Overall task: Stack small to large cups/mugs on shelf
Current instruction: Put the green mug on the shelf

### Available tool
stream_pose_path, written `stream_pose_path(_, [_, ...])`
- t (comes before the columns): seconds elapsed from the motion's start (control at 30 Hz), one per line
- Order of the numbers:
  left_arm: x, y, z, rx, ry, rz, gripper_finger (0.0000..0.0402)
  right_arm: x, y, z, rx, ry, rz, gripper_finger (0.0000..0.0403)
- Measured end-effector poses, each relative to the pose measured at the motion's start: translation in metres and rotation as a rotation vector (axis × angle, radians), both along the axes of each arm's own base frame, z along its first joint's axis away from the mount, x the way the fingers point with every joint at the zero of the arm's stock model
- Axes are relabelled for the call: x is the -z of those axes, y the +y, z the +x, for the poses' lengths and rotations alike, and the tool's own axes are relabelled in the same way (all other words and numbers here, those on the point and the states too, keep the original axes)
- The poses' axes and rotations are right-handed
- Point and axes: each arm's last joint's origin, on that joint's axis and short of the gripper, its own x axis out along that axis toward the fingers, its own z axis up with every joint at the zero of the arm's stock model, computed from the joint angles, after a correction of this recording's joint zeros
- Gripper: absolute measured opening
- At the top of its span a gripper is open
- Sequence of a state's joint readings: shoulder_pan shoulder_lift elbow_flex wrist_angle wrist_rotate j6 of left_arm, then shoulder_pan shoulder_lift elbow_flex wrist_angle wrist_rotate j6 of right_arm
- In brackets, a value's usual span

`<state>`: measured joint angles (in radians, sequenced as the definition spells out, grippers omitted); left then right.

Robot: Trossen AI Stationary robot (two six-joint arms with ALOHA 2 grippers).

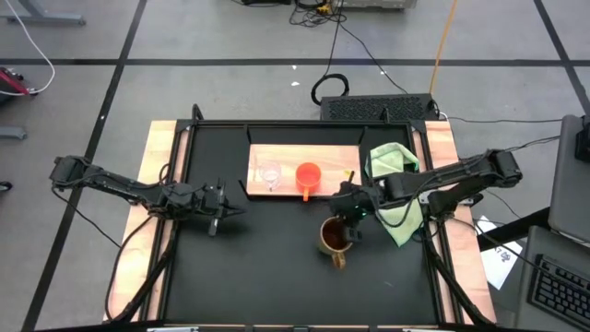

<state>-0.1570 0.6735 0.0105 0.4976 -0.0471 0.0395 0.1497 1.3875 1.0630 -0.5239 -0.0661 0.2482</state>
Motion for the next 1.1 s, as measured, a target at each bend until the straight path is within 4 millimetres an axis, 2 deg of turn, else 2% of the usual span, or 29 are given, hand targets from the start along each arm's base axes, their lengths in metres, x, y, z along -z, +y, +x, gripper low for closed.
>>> stream_pose_path(0.3, [0.000, 0.000, 0.000, -0.004, 0.000, 0.001, 0.0003, 0.008, -0.007, -0.041, 0.079, -0.142, 0.043, 0.0025])
stream_pose_path(0.5, [0.000, 0.000, 0.000, -0.006, -0.001, 0.002, 0.0003, 0.028, -0.011, -0.061, 0.131, -0.176, 0.047, 0.0025])
stream_pose_path(0.77, [0.000, 0.000, 0.000, -0.006, -0.001, 0.004, 0.0003, 0.049, -0.014, -0.075, 0.152, -0.231, 0.084, 0.0025])
stream_pose_path(1.1, [0.000, 0.000, 0.000, -0.006, -0.001, 0.003, 0.0003, 0.042, -0.014, -0.071, 0.138, -0.313, 0.086, 0.0025])
